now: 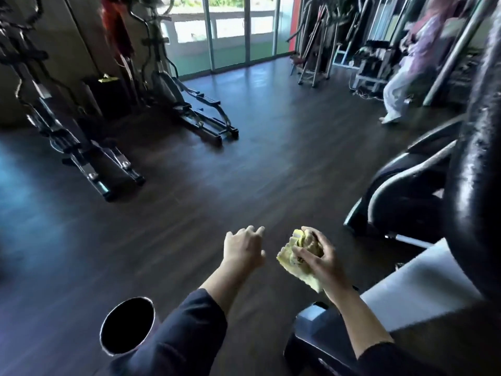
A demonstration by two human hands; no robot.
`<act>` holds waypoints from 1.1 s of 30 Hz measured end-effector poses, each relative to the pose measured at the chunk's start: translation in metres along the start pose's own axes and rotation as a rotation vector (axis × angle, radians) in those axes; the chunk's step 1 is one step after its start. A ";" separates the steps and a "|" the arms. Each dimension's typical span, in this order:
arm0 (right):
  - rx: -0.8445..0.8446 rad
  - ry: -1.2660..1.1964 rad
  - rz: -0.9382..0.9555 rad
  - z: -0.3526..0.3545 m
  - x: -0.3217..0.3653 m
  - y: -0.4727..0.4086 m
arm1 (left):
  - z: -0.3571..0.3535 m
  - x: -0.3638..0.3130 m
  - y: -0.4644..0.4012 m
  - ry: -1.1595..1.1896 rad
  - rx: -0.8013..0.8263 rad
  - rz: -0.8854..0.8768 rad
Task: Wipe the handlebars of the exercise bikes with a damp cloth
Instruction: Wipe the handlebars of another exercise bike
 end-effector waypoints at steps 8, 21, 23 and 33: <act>-0.239 -0.030 0.000 -0.002 0.015 -0.024 | 0.002 -0.010 -0.082 0.074 -0.033 -0.288; -0.908 -0.093 -0.071 -0.009 0.048 0.043 | 0.048 -0.066 -0.110 0.247 -0.051 -0.994; -0.996 -0.087 -0.074 -0.007 0.054 0.059 | 0.057 -0.080 -0.101 0.279 -0.026 -1.063; -1.302 -0.026 -0.046 0.016 0.067 0.093 | 0.094 -0.145 -0.064 0.486 -0.016 -1.390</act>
Point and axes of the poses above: each hand's wrist, its own y-axis away from the middle knuckle, its own z-axis out of the back of the hand, x = y × z, the point moved 5 cm from there along -y, towards the middle knuckle, and after that the axes turned 7 degrees about -x, right-handed, at the moved point
